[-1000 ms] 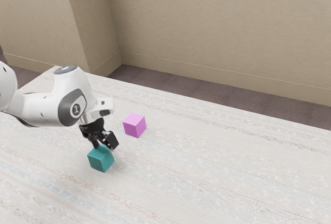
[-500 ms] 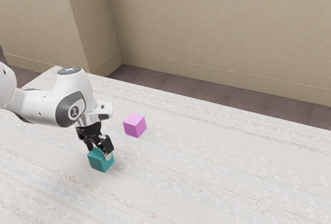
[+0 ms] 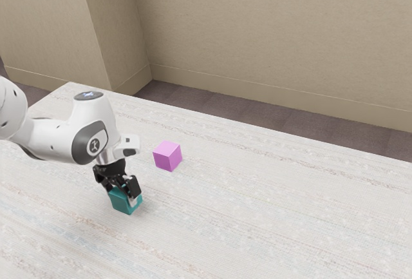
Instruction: Pick up the blue block with one arm, and put the blue block on the pink block with one arm
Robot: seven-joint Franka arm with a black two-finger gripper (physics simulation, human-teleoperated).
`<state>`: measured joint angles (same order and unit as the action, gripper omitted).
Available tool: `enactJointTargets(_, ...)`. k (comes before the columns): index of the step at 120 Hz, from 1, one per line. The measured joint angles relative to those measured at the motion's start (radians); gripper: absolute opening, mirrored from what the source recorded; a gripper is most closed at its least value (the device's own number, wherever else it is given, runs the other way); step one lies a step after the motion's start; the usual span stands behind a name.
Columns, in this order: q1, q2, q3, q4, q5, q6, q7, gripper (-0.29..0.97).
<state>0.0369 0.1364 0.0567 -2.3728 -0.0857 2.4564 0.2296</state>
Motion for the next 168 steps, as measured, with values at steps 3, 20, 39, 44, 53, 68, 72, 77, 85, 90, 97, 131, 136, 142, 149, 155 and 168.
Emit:
enactJointTargets(3,0.0,0.001,0.0,0.001,0.0,0.001,-0.002,0.66)
enactJointTargets(20,0.0,0.015,-0.001,0.026,0.0,0.007,-0.009,0.66)
enactJointTargets(39,0.0,0.023,-0.001,0.033,-0.001,0.01,-0.015,0.64)
enactJointTargets(44,0.0,0.026,-0.001,0.033,0.0,0.011,-0.017,0.63)
enactJointTargets(53,0.0,0.033,-0.001,0.033,-0.001,0.012,-0.019,0.61)
enactJointTargets(68,-0.001,0.041,-0.001,0.032,-0.002,0.013,-0.022,0.58)
enactJointTargets(72,-0.001,0.041,-0.001,0.032,-0.001,0.013,-0.023,0.57)
enactJointTargets(77,-0.001,0.041,-0.001,0.032,-0.001,0.014,-0.023,0.55)
enactJointTargets(85,-0.001,0.041,-0.001,0.032,0.0,0.014,-0.024,0.53)
enactJointTargets(90,-0.001,0.041,-0.001,0.032,0.0,0.014,-0.025,0.51)
enactJointTargets(97,-0.001,0.039,-0.001,0.032,0.002,0.014,-0.025,0.48)
enactJointTargets(131,-0.002,0.03,-0.001,0.033,0.012,0.015,-0.033,0.37)
enactJointTargets(136,-0.002,0.023,-0.002,0.033,0.014,0.015,-0.035,0.36)
enactJointTargets(142,-0.002,0.008,-0.002,0.042,0.018,0.011,-0.038,0.35)
enactJointTargets(149,-0.006,-0.003,0.012,0.093,0.03,-0.012,-0.041,0.34)
enactJointTargets(155,-0.005,-0.004,0.032,0.161,0.045,-0.048,-0.043,0.35)
enactJointTargets(168,0.002,0.04,0.041,0.305,0.06,-0.14,-0.045,0.36)
